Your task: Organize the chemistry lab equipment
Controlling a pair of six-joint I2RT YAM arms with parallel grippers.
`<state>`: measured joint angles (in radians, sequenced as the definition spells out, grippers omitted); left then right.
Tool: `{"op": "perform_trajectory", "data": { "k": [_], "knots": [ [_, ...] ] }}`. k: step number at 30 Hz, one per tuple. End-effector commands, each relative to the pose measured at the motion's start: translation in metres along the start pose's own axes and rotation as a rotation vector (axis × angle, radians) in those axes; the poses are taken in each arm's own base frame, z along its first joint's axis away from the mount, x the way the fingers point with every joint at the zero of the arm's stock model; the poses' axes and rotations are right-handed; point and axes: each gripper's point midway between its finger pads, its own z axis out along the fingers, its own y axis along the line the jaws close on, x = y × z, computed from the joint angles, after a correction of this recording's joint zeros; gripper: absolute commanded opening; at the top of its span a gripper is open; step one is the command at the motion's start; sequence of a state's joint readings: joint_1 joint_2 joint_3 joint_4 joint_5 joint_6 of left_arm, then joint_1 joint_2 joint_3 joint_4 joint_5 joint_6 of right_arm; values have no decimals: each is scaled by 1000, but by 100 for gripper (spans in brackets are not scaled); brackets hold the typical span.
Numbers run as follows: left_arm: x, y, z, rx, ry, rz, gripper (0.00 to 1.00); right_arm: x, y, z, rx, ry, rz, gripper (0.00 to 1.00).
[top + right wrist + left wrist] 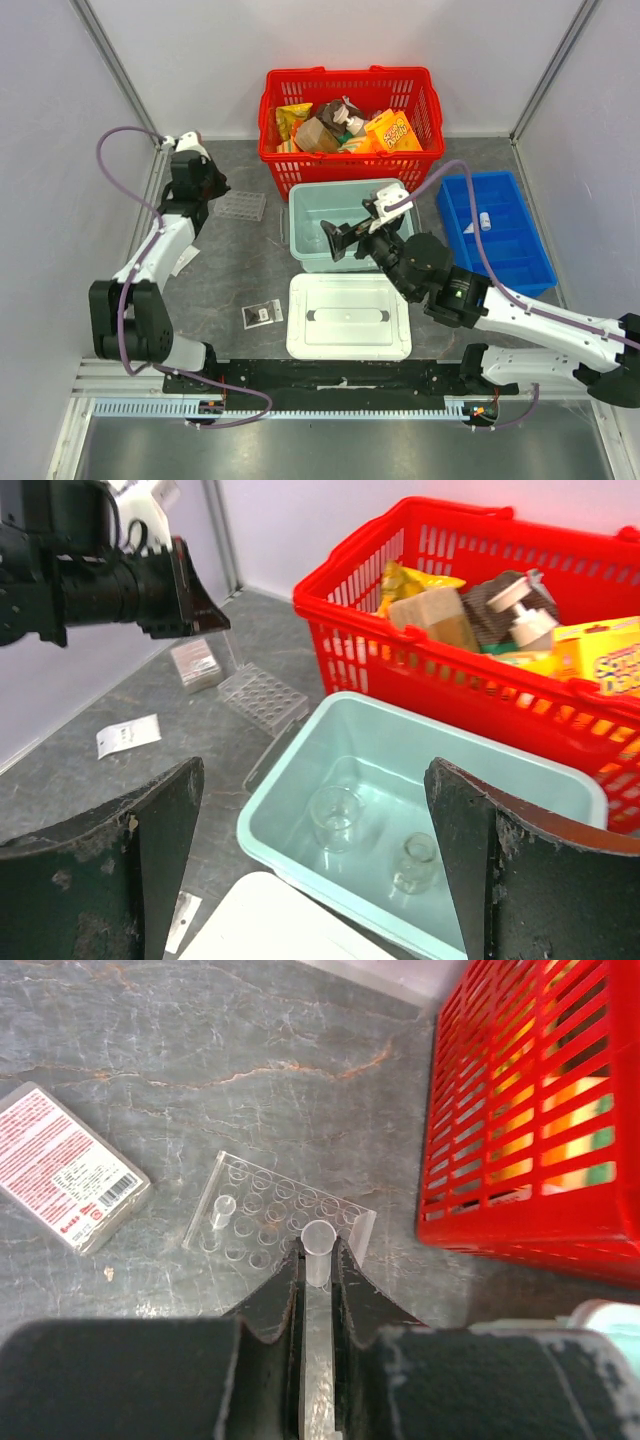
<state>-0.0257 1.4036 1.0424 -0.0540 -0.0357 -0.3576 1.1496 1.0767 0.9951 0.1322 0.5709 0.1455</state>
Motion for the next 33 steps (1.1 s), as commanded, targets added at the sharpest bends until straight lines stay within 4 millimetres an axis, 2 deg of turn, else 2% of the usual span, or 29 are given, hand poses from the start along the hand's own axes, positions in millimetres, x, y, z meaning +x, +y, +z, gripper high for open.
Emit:
{"op": "perform_trajectory", "data": {
  "k": [1, 8, 14, 33],
  "knots": [
    [-28, -6, 29, -68, -117, 151, 9, -10, -30, -15, 100, -28, -40, 98],
    [-9, -2, 50, -121, -88, 209, 9, -24, -45, -25, 142, -64, -55, 98],
    [4, 5, 62, -142, -69, 228, 10, -26, -47, -27, 143, -71, -53, 98],
    [33, 14, 81, -177, -18, 277, 10, -28, -54, -28, 155, -85, -46, 98]
  ]
}}
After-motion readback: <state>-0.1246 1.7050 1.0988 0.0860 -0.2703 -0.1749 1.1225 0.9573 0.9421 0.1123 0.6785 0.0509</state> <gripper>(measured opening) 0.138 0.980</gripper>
